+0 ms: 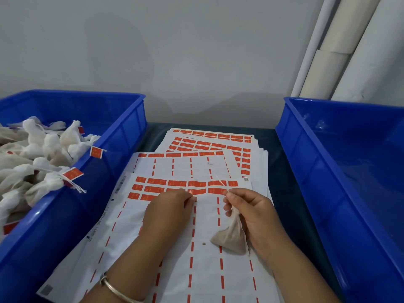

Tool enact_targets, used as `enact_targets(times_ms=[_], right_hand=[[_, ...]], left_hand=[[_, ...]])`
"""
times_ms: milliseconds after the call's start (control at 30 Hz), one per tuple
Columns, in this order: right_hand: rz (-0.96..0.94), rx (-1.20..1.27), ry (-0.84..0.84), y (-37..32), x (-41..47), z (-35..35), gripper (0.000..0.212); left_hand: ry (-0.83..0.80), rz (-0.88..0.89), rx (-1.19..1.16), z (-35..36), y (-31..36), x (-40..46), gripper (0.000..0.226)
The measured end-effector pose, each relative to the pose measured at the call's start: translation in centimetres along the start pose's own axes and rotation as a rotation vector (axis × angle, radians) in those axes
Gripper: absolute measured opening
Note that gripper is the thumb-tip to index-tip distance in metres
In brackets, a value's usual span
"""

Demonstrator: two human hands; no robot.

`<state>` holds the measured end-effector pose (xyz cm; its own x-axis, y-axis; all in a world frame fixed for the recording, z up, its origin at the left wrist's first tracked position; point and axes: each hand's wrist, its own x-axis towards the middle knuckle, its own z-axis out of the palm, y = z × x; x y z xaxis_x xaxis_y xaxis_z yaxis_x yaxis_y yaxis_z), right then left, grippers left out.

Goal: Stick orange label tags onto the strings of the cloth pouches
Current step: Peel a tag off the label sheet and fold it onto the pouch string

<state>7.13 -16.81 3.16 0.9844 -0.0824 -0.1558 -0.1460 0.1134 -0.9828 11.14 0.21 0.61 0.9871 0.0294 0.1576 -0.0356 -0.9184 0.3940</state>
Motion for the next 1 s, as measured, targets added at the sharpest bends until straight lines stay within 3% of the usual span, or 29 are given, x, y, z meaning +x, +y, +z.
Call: enact_targets(times_ms=[167,333,400,533,633,700,1000], right_hand=[[-0.069,-0.03,0.002,0.0,-0.2,0.0,0.026],[-0.131,-0.016,0.021,-0.2,-0.2,-0.4,0.017],[-0.131,-0.002,0.028,-0.1,-0.2,-0.4,0.016],[-0.129,0.053,0.008,-0.1,-0.2,-0.5,0.016],[-0.157,0.035,0.007,-0.1,-0.2,-0.5,0.015],[-0.18,0.016,-0.002,-0.1,-0.2,-0.4,0.013],[-0.281,-0.108,-0.073,-0.1,-0.4,0.1,0.012]], left_hand=[[0.027,0.0,-0.027,0.5,0.0,0.1,0.028],[0.069,-0.114,-0.154,0.6,-0.4,0.6,0.019],[0.095,-0.216,-0.329,0.3,-0.7,1.0,0.008],[0.209,-0.618,-0.84,-1.1,-1.7,1.6,0.008],[0.247,-0.671,-1.15,-2.6,-1.8,1.8,0.013],[0.244,-0.709,-1.206,-3.6,-1.0,1.8,0.016],[0.062,-0.354,-1.054,-3.0,7.2,-1.1,0.022]])
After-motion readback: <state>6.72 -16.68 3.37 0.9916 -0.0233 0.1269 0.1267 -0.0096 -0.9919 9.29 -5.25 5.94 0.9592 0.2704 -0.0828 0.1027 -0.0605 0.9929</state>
